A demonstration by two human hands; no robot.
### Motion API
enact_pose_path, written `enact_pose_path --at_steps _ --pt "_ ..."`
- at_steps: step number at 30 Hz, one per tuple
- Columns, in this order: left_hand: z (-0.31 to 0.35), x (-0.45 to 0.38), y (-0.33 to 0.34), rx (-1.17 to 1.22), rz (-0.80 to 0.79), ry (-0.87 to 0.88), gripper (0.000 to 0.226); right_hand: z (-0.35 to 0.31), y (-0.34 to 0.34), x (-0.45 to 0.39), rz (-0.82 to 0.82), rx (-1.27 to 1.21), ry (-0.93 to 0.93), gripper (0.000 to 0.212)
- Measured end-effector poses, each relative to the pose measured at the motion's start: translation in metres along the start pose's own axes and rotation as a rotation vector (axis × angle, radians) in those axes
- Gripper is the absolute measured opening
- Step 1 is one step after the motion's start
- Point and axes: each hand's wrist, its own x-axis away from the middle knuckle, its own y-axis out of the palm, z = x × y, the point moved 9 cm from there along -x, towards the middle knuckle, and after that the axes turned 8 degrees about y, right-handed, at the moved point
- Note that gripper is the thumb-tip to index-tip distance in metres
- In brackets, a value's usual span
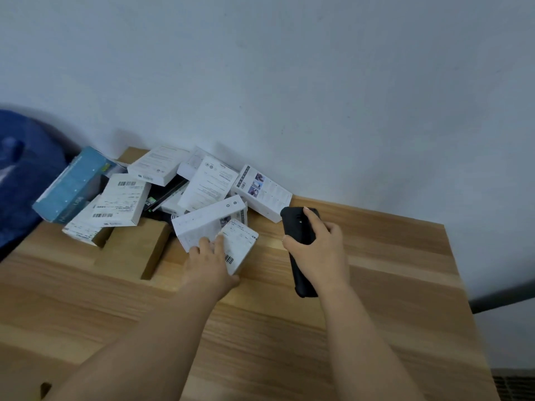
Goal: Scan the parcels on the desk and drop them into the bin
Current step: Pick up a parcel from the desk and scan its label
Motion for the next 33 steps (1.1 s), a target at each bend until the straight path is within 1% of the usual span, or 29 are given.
enact_pose_path --at_steps 5,9,11,13,15,18,22,25,27,30,33 --pt "0.003 0.025 0.047 0.056 -0.087 -0.094 0.101 0.000 0.000 0.001 -0.005 0.036 -0.020 0.073" --pt "0.006 0.032 0.071 0.096 -0.129 -0.112 0.098 0.015 0.006 0.001 -0.014 0.082 0.007 0.071" --pt "0.005 0.031 0.072 0.125 -0.139 -0.131 0.103 0.023 0.013 0.001 -0.021 0.099 0.033 0.071" --pt "0.005 0.030 0.074 0.134 -0.162 -0.142 0.114 0.029 0.022 0.001 -0.035 0.134 0.054 0.071" --pt "0.007 0.031 0.074 0.110 -0.191 -0.116 0.124 0.032 0.033 0.002 -0.065 0.143 0.063 0.071" --pt "0.004 0.032 0.062 0.016 -0.194 0.004 0.129 0.032 0.045 0.004 -0.098 0.117 0.072 0.071" --pt "-0.013 0.020 0.035 -0.219 -0.208 0.275 0.129 0.028 0.052 0.008 -0.102 0.108 0.062 0.071" --pt "-0.021 0.000 0.015 -0.451 -0.225 0.475 0.128 0.029 0.051 0.011 -0.088 0.101 0.074 0.072" --pt "-0.013 -0.014 0.009 -0.568 -0.231 0.608 0.130 0.033 0.050 0.012 -0.071 0.099 0.100 0.072" --pt "0.009 -0.032 0.008 -0.627 -0.224 0.786 0.135 0.041 0.048 0.012 -0.043 0.104 0.147 0.072" --pt "0.033 -0.042 0.014 -0.709 -0.225 0.968 0.132 0.048 0.047 0.012 -0.010 0.122 0.192 0.072"
